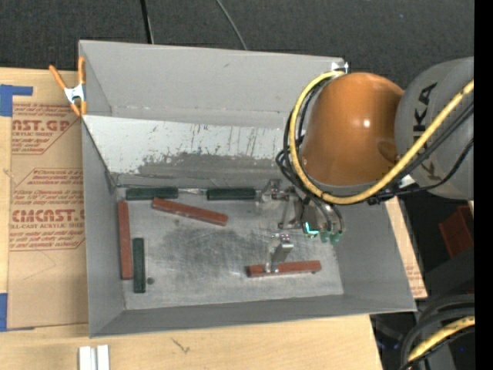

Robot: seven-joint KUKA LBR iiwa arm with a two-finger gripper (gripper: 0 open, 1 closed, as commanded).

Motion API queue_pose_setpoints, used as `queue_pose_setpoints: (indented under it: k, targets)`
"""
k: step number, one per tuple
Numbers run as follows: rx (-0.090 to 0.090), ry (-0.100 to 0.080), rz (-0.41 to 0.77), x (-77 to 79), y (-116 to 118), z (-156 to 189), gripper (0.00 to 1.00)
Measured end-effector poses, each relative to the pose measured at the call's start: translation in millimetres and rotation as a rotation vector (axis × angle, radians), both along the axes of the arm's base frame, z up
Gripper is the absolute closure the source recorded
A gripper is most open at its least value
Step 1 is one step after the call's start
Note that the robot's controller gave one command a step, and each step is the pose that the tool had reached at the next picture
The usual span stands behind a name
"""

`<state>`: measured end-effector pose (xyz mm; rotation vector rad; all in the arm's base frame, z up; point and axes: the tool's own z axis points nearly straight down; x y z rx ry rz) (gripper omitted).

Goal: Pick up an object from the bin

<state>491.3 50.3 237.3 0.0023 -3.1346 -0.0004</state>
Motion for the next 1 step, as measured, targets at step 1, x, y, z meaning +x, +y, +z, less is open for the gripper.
queue_pose_setpoints:
  k: [1]
  targets:
    - [0.001, -0.008, -0.001, 1.6, -0.3, 3.8, 0.0]
